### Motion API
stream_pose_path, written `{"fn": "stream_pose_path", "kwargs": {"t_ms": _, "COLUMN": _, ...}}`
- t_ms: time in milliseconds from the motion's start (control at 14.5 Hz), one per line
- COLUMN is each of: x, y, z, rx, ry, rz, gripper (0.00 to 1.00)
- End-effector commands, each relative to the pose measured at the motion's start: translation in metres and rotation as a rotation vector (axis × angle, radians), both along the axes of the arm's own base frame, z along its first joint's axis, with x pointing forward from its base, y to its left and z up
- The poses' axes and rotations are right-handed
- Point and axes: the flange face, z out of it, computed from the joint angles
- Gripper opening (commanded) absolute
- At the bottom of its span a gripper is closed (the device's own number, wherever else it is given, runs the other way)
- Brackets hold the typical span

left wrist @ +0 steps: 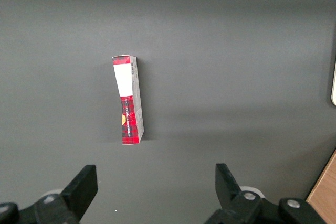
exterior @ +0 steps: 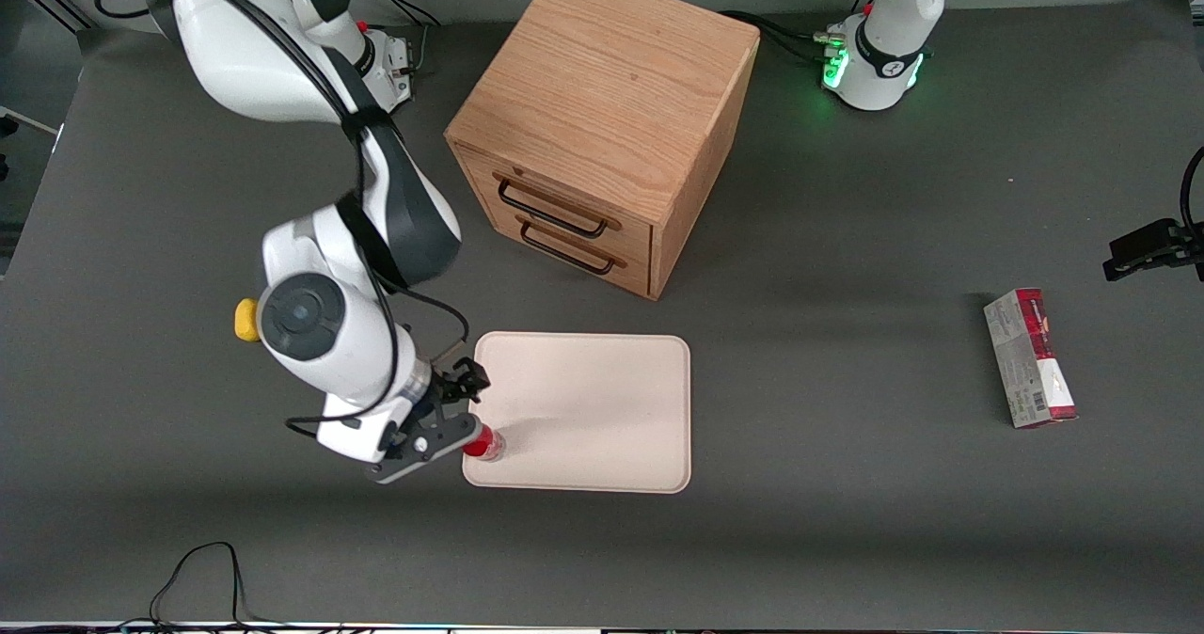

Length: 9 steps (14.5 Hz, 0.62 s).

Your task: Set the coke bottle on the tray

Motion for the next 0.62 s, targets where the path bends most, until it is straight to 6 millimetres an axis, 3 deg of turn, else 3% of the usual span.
{"fn": "stream_pose_path", "kwargs": {"t_ms": 0, "x": -0.023, "y": -0.021, "z": 0.047, "rx": -0.034, "ry": 0.035, "rz": -0.036, "gripper": 1.0}}
{"fn": "stream_pose_path", "kwargs": {"t_ms": 345, "x": -0.073, "y": -0.081, "z": 0.118, "rx": -0.053, "ry": 0.051, "rz": -0.094, "gripper": 1.0}}
{"fn": "stream_pose_path", "kwargs": {"t_ms": 552, "x": -0.092, "y": -0.145, "z": 0.143, "rx": -0.025, "ry": 0.049, "rz": -0.18, "gripper": 1.0}}
